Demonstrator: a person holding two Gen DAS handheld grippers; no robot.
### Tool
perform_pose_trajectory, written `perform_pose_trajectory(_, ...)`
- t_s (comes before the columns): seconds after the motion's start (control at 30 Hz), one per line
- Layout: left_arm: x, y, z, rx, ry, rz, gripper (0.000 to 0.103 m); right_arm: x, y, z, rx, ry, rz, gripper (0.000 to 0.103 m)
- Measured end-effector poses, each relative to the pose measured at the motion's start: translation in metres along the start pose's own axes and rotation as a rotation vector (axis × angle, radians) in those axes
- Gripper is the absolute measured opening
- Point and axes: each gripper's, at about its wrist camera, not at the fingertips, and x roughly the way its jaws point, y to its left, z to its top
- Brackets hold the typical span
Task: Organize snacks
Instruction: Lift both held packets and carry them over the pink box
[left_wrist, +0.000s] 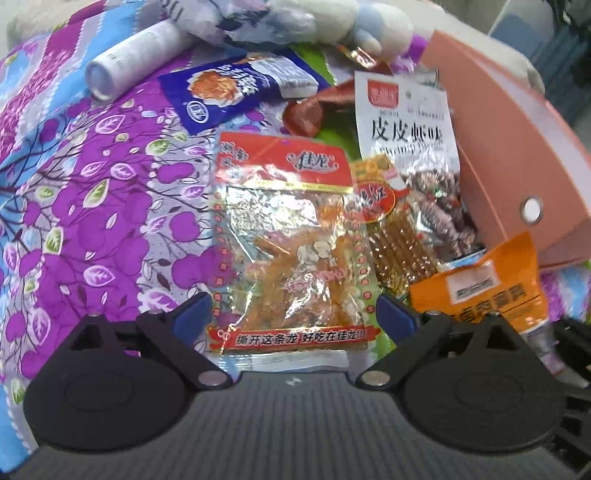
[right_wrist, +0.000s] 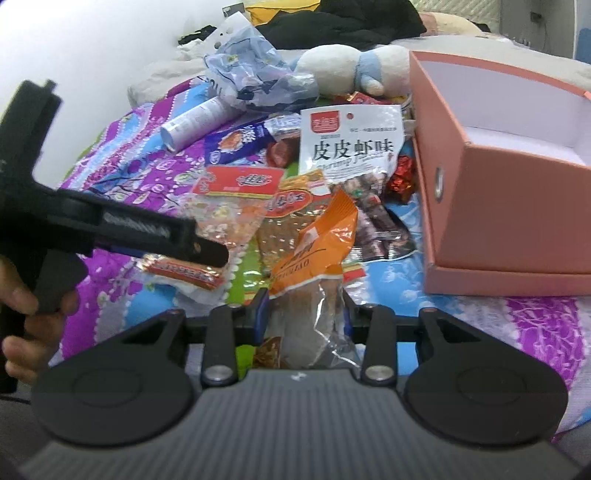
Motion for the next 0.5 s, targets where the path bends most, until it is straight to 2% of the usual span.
perform_pose_trajectory(0.27, 0.01, -0.011, -0.001, 0.082, 0.02, 0.063, 0.091, 0.001, -0.006, -0.004, 0.013, 0.005, -0.016, 0.04)
perform_pose_trajectory(0.37, 0.007, -0.011, -0.002, 0.097, 0.017, 0.071, 0.083, 0.001, -0.006, -0.005, 0.016, 0.005, -0.018, 0.04)
perform_pose_trajectory(0.4, 0.006, -0.012, -0.002, 0.101, 0.015, 0.068, 0.077, 0.001, -0.005, -0.005, 0.015, 0.005, -0.019, 0.04)
perform_pose_trajectory(0.5, 0.003, -0.016, -0.003, 0.123, 0.012, 0.083, 0.07, 0.001, -0.005, -0.005, 0.013, 0.006, -0.021, 0.04)
